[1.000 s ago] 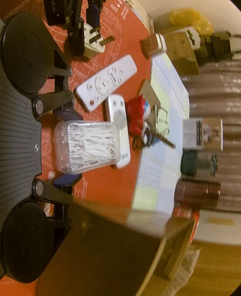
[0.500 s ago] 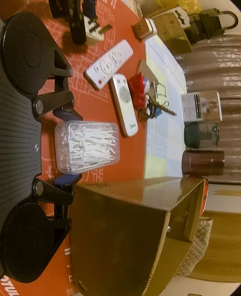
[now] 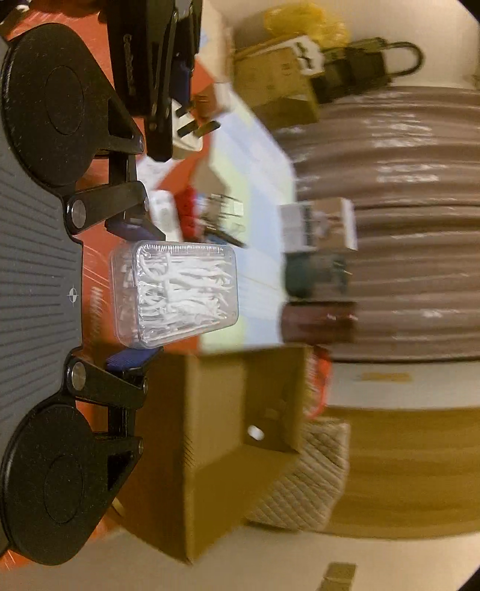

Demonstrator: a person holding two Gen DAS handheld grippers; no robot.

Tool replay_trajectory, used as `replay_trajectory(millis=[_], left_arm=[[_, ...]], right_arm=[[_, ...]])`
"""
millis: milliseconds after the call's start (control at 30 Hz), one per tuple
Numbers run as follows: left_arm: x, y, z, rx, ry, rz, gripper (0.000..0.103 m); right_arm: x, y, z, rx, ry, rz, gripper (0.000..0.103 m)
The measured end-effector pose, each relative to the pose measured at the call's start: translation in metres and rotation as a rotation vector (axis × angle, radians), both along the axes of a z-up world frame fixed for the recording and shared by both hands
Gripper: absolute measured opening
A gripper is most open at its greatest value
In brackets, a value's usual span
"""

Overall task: Organize rigid objects
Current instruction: 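Carry the plug and floss box into the cardboard box and release both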

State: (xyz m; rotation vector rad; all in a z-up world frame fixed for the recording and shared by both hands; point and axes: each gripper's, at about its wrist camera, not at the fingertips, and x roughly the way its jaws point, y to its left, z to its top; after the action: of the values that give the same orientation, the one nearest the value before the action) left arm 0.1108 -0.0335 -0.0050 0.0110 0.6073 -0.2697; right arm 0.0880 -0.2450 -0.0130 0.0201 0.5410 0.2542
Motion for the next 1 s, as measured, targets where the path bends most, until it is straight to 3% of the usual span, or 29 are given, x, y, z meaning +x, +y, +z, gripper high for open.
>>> replay_trajectory(millis=[167, 367, 567, 1000], left_arm=[[0.015, -0.043, 0.039, -0.003, -0.067, -0.095, 0.044], [0.049, -0.103, 0.058, -0.015, -0.086, -0.201, 0.044], [0.081, -0.145, 0.051, 0.002, -0.063, -0.262, 0.044], [0.107, -0.177, 0.016, 0.071, 0.012, -0.315, 0.045]], right_arm=[[0.015, -0.040, 0.036, 0.013, -0.023, -0.077, 0.054], [0.051, -0.096, 0.047, 0.002, 0.013, -0.154, 0.055], [0.072, -0.133, 0.036, 0.005, 0.048, -0.185, 0.055], [0.089, -0.163, 0.014, 0.035, 0.101, -0.214, 0.055]])
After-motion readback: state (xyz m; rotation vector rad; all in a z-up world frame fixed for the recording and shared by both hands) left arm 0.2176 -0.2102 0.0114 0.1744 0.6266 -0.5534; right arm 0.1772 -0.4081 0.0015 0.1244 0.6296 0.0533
